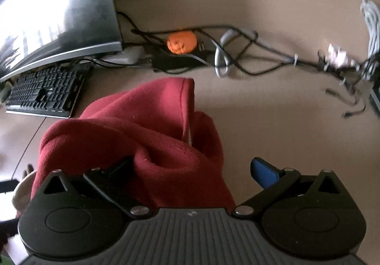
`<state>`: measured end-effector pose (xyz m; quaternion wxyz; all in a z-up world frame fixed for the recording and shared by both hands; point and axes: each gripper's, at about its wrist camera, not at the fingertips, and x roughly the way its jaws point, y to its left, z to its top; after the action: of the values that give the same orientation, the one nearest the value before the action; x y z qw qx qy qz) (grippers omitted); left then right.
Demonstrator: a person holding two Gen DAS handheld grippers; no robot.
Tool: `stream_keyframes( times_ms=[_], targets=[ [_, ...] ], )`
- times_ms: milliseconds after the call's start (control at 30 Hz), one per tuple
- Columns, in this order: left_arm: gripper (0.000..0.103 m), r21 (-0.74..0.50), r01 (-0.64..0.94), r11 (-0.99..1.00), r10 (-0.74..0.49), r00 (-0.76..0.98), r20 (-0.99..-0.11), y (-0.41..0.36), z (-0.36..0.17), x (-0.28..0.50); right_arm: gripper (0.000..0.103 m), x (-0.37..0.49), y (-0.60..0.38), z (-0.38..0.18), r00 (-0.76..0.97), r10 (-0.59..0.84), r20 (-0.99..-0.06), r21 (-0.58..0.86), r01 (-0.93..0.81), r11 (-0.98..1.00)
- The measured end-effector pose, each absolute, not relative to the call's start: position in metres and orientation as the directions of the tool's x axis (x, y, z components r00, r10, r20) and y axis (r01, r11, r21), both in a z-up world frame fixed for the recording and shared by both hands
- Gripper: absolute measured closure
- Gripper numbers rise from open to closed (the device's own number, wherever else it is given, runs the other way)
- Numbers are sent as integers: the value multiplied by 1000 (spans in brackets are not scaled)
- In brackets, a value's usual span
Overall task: Fold clothes
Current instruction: 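Lift and turn the bundle with both tools to reshape it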
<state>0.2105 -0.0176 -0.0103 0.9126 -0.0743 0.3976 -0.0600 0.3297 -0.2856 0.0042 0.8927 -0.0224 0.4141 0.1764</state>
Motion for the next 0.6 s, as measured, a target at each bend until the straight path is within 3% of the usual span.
stream_keyframes(
  times_ms=[300, 600],
  targets=[
    [3, -218, 51, 975, -197, 660, -725, -17, -15, 214, 0, 279, -334, 29, 547, 408, -731, 188, -413, 891],
    [4, -339, 56, 939, -300, 615, -729, -38, -21, 210, 0, 248, -375, 32, 578, 335, -744, 117, -380, 917]
  ],
)
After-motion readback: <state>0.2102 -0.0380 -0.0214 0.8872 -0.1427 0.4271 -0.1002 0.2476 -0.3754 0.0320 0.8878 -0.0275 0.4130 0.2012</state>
